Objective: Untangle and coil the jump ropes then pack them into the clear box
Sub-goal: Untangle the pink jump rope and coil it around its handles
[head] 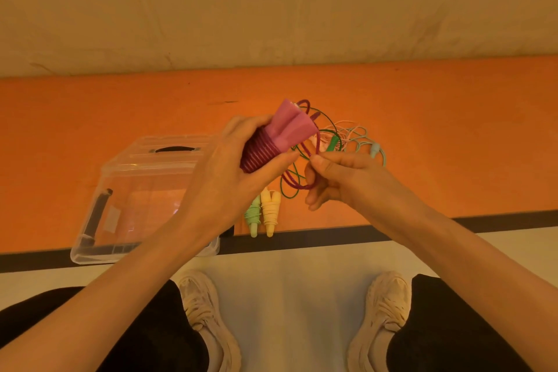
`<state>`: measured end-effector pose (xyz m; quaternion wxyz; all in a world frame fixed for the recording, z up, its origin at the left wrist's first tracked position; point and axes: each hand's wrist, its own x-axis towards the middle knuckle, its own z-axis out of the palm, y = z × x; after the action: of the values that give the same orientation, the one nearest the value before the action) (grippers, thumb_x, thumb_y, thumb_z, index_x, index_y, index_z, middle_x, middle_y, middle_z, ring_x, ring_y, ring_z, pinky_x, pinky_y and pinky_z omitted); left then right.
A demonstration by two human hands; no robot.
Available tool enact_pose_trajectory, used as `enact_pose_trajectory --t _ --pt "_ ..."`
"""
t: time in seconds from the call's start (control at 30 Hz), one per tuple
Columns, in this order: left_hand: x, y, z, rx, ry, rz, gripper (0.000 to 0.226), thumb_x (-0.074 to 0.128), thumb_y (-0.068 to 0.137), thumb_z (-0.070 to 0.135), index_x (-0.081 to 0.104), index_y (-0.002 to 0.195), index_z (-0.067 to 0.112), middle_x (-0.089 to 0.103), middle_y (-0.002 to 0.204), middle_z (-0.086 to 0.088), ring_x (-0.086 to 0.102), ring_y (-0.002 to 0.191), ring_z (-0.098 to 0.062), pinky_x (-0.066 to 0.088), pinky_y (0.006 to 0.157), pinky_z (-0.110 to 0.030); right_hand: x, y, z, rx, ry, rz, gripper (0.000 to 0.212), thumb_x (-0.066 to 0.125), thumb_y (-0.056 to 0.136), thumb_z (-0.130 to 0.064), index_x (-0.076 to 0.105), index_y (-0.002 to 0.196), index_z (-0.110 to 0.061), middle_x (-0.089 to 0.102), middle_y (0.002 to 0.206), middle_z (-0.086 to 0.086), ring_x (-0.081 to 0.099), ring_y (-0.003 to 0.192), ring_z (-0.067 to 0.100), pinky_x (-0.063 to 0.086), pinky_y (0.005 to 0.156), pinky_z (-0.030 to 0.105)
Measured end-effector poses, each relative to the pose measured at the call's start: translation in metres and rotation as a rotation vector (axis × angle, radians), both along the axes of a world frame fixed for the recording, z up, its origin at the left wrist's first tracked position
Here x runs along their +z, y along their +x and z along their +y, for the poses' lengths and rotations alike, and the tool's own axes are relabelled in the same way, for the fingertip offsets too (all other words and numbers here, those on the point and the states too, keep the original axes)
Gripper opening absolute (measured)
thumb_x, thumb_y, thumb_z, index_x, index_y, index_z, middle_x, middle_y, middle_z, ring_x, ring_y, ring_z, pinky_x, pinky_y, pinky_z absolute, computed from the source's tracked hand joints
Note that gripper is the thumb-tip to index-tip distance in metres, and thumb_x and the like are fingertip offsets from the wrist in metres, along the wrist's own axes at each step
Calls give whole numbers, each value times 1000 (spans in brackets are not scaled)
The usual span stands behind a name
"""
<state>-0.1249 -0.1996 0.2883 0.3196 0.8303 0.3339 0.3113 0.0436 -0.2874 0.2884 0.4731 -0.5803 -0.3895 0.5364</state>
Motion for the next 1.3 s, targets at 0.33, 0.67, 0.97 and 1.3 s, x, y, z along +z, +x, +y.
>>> enact_pose_trajectory --t 0.33,0.67,0.97,1.3 --pt "-2 0 -2 -88 105 83 57 61 81 58 55 128 26 52 107 14 54 94 -4 46 77 -28 7 21 2 -2 -1 -119 30 45 99 -16 56 73 -5 52 64 8 54 51 14 45 52 24" --pt "-13 0 -11 -151 117 100 53 60 82 58 52 128 32 48 111 20 54 100 -16 46 84 -46 12 25 0 91 -114 -251 25 45 99 -5 61 82 3 59 53 -1 57 48 11 51 54 25" --pt "-11 1 -6 -143 116 61 58 63 79 57 54 130 30 50 110 16 55 99 -17 48 80 -45 18 34 -6 61 -100 337 35 45 90 14 55 120 -1 64 85 20 69 74 25 59 77 31" --pt "-12 1 -6 -219 365 276 61 55 80 63 55 132 29 54 110 10 56 80 -12 45 78 -37 22 31 -5 73 -149 -231 40 54 93 -43 58 110 -6 66 90 17 68 72 26 56 67 37"
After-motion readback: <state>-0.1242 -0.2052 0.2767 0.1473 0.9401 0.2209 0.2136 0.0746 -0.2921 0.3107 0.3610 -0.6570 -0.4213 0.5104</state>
